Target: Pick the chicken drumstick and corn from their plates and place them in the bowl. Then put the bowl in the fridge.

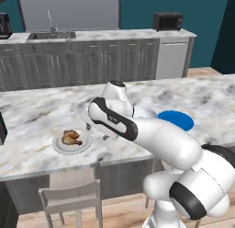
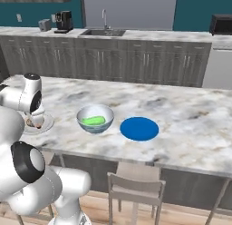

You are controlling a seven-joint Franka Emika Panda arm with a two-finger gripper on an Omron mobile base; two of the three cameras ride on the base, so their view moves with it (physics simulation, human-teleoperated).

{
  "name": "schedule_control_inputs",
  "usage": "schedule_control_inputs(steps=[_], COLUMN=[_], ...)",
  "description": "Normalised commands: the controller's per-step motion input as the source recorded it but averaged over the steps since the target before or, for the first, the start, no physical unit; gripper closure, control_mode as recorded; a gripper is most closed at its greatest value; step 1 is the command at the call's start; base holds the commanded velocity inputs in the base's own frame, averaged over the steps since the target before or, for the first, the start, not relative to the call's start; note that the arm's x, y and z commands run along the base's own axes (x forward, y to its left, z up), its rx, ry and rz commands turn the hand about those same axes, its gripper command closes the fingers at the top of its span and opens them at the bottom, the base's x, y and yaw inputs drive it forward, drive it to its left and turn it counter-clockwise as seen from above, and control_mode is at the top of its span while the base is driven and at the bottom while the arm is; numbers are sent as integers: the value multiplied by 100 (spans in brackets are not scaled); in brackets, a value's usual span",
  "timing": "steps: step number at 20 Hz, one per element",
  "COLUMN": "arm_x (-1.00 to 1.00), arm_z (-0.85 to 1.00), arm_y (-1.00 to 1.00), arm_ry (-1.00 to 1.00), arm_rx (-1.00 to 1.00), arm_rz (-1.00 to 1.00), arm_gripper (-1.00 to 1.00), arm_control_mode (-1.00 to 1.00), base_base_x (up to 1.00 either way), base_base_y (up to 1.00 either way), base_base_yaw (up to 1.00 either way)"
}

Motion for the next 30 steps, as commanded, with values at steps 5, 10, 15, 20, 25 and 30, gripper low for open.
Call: schedule_control_inputs(steps=[5,10,15,20,25,30], arm_x=[0,0,0,0,0,0], arm_z=[0,0,0,0,0,0], arm_y=[0,0,0,0,0,0], arm_ry=[0,0,0,0,0,0], arm_rx=[0,0,0,0,0,0], arm_rz=[0,0,0,0,0,0], arm_gripper=[-100,-100,-100,-100,-100,-100], arm_control_mode=[100,100,100,100,100,100], base_base_x=[11,30,43,58,46,7], base_base_y=[76,48,30,24,18,2], base_base_yaw=[-3,-3,-3,0,0,0])
